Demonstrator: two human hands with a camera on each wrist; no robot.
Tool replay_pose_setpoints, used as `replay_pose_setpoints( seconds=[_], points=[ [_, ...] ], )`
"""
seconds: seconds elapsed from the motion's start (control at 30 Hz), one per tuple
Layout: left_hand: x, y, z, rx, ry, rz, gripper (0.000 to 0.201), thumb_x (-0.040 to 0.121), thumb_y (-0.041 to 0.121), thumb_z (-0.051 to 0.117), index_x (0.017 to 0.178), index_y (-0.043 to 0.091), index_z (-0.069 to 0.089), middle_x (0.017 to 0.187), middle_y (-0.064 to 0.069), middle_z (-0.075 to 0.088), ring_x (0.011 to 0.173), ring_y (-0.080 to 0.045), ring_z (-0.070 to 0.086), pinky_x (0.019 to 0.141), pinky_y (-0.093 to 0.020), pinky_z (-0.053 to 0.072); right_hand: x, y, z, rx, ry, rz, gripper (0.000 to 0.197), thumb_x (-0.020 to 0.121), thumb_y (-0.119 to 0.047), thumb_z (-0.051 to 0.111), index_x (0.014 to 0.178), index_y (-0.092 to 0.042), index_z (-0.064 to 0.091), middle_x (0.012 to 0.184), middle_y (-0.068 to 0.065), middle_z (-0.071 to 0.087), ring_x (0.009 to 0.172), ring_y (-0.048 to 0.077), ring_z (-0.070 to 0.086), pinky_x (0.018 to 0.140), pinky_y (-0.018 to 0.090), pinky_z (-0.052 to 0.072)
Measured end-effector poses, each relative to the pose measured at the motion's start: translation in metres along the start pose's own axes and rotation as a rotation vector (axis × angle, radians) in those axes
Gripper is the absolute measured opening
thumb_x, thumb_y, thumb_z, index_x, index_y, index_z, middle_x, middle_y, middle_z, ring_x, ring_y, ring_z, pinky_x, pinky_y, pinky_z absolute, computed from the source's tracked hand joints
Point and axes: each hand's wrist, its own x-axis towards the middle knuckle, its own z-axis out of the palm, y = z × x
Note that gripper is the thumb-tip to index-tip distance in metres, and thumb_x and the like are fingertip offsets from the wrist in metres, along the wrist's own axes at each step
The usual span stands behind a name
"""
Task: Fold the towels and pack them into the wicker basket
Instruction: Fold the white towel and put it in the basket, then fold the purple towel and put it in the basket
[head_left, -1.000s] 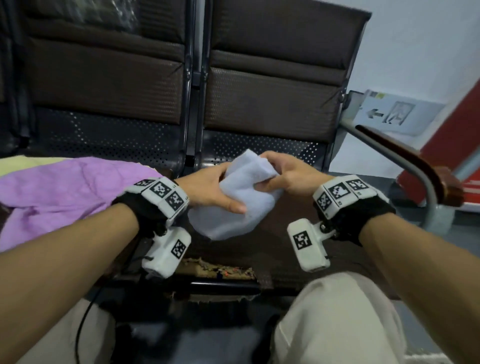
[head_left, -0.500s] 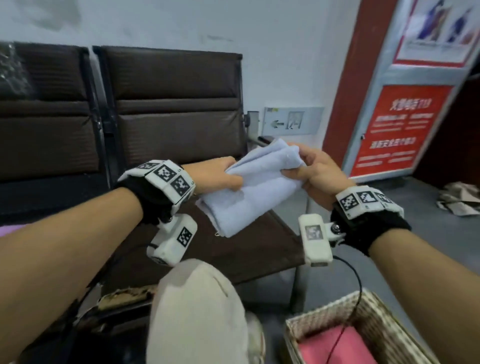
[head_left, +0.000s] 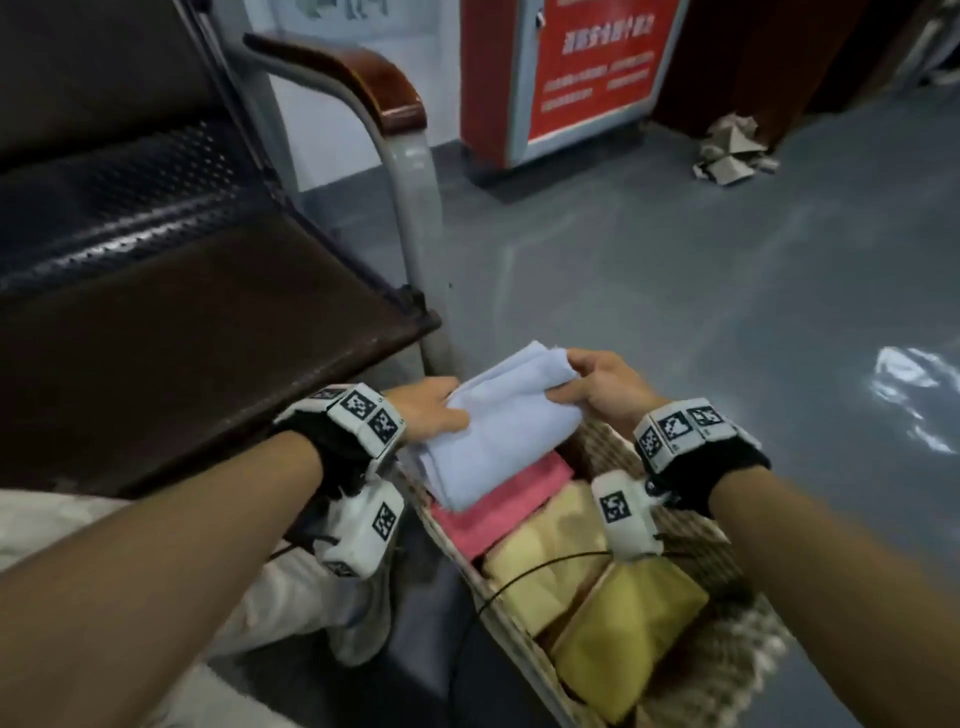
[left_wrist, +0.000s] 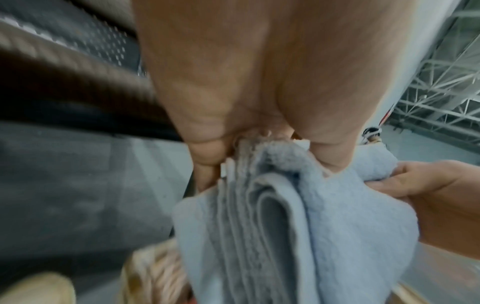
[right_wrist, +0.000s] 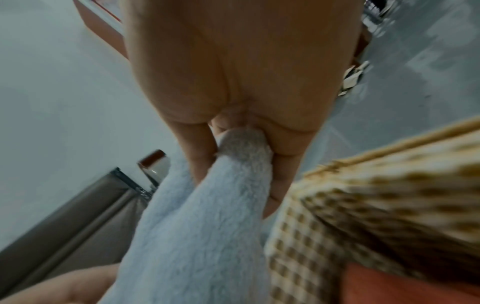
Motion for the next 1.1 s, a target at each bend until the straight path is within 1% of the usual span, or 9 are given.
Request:
replay_pose_setpoints(
  seconds=[0.07, 0.2, 0.3, 0.43, 0.5, 0.6, 0.77, 0.93, 1.1],
  points=[
    [0.016, -0.008, 0.031, 0.021, -0.052, -0.004, 0.030, 0.087, 0.018, 0.058, 0.113, 0.005, 0.055, 0.111, -0.012, 0.062, 0.100, -0.025, 0.059, 0.078, -0.029, 0.047, -0.001, 0.036, -0.007, -0.069, 0.011, 0.065, 0.029, 0.078, 0.015, 0.059, 0.103, 0.002, 0.065, 0.090, 0.009, 0.063, 0.084, 0.019, 0.060, 0.075, 0.028, 0.050],
    [0.031, -0.012, 0.089, 0.106, -0.200, 0.011, 0.033, 0.090, 0.021, 0.058, 0.117, 0.003, 0.053, 0.119, -0.017, 0.059, 0.108, -0.031, 0.056, 0.085, -0.031, 0.043, -0.009, 0.092, -0.019, -0.269, -0.052, 0.213, 0.029, 0.078, 0.005, 0.064, 0.104, -0.007, 0.064, 0.096, 0.007, 0.067, 0.090, 0.019, 0.063, 0.079, 0.028, 0.052],
    [0.036, -0.010, 0.131, 0.210, -0.357, 0.083, 0.035, 0.095, 0.019, 0.052, 0.122, -0.003, 0.052, 0.125, -0.020, 0.057, 0.114, -0.030, 0.053, 0.085, -0.024, 0.037, -0.019, 0.118, -0.022, -0.457, -0.094, 0.275, 0.025, 0.079, -0.006, 0.064, 0.103, -0.003, 0.064, 0.101, 0.018, 0.068, 0.098, 0.030, 0.064, 0.085, 0.041, 0.052],
    [0.033, -0.011, 0.154, 0.343, -0.402, 0.037, 0.034, 0.091, 0.021, 0.053, 0.120, 0.003, 0.053, 0.122, -0.016, 0.058, 0.111, -0.030, 0.054, 0.091, -0.034, 0.042, -0.028, 0.138, -0.012, -0.744, -0.154, 0.320, 0.031, 0.088, -0.022, 0.058, 0.116, -0.008, 0.061, 0.113, 0.014, 0.063, 0.112, 0.029, 0.057, 0.095, 0.035, 0.044],
    [0.033, -0.014, 0.145, 0.334, -0.336, 0.035, 0.029, 0.091, 0.021, 0.051, 0.115, 0.006, 0.059, 0.119, -0.012, 0.061, 0.108, -0.027, 0.056, 0.087, -0.030, 0.042, -0.024, 0.135, -0.011, -0.815, -0.169, 0.372, 0.037, 0.089, -0.024, 0.059, 0.123, -0.009, 0.057, 0.122, 0.014, 0.060, 0.115, 0.029, 0.055, 0.093, 0.031, 0.042],
    [0.025, -0.012, 0.109, 0.225, -0.177, 0.057, 0.026, 0.089, 0.017, 0.055, 0.111, 0.013, 0.067, 0.116, -0.003, 0.065, 0.108, -0.018, 0.059, 0.086, -0.021, 0.040, -0.015, 0.111, -0.011, -0.994, -0.202, 0.336, 0.033, 0.085, -0.021, 0.062, 0.115, -0.009, 0.058, 0.116, 0.012, 0.062, 0.106, 0.029, 0.059, 0.082, 0.030, 0.048],
    [-0.008, -0.005, 0.024, 0.068, 0.093, 0.026, 0.018, 0.084, 0.015, 0.059, 0.096, 0.023, 0.070, 0.105, 0.001, 0.069, 0.100, -0.015, 0.062, 0.084, -0.020, 0.044, -0.002, 0.040, 0.009, -1.150, -0.185, 0.080, 0.024, 0.084, -0.015, 0.057, 0.104, -0.010, 0.069, 0.105, 0.010, 0.069, 0.101, 0.028, 0.062, 0.087, 0.031, 0.050],
    [-0.060, -0.005, -0.079, 0.015, 0.385, 0.011, 0.015, 0.084, 0.016, 0.059, 0.079, 0.028, 0.066, 0.084, 0.005, 0.064, 0.077, -0.011, 0.057, 0.075, -0.022, 0.040, 0.005, -0.075, 0.052, -1.101, -0.186, -0.190, 0.027, 0.086, -0.014, 0.063, 0.112, -0.013, 0.067, 0.115, 0.007, 0.068, 0.110, 0.024, 0.060, 0.088, 0.024, 0.043],
    [-0.135, -0.030, -0.173, -0.185, 0.593, 0.008, 0.015, 0.087, 0.007, 0.056, 0.084, 0.017, 0.068, 0.085, -0.004, 0.066, 0.071, -0.011, 0.057, 0.061, -0.016, 0.047, 0.013, -0.191, 0.133, -1.041, -0.213, -0.477, 0.021, 0.086, -0.008, 0.057, 0.101, -0.012, 0.072, 0.091, 0.006, 0.072, 0.090, 0.021, 0.067, 0.077, 0.021, 0.046]
  ],
)
